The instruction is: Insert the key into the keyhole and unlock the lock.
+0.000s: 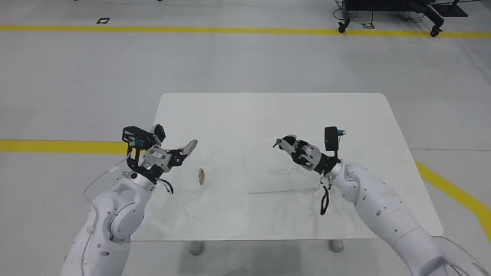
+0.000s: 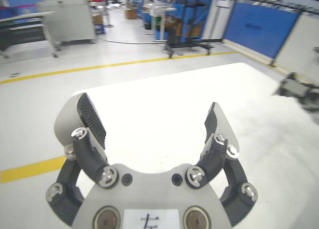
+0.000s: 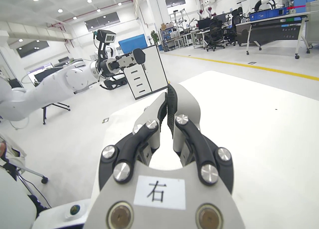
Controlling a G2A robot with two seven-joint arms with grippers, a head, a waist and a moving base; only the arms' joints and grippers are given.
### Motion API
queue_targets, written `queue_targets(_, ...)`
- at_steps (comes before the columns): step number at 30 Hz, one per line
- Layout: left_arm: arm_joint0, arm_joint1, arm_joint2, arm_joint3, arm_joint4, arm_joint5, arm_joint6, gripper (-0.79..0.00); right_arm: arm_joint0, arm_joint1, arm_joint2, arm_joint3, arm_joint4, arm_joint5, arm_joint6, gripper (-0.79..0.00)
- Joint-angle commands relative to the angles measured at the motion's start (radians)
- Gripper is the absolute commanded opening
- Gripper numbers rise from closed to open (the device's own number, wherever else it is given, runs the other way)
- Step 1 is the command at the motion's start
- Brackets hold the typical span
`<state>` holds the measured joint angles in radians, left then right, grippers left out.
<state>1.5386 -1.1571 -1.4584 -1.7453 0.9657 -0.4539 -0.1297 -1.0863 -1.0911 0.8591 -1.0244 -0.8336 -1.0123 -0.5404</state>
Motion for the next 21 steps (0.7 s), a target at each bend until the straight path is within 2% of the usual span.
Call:
queue_targets(1, -0.089, -0.002, 0.055, 0.044, -0.121, -0.120, -0.097, 0.000, 0.007, -0.009, -0.046, -0.002, 0.104, 0.000, -0.014, -0.785)
queue_targets(4, -0.175, -0.006, 0.107, 0.111, -0.265, -0.169, -0.231, 0.000, 0.016, -0.014, -0.078, -0.001, 0.224, 0.000, -0.066, -0.785)
queue_targets(21, -0.175, -0.006, 0.107, 0.111, -0.265, -0.169, -0.231, 0.000, 0.016, -0.013, -0.079, 0.000, 0.232, 0.000, -0.071, -0.785)
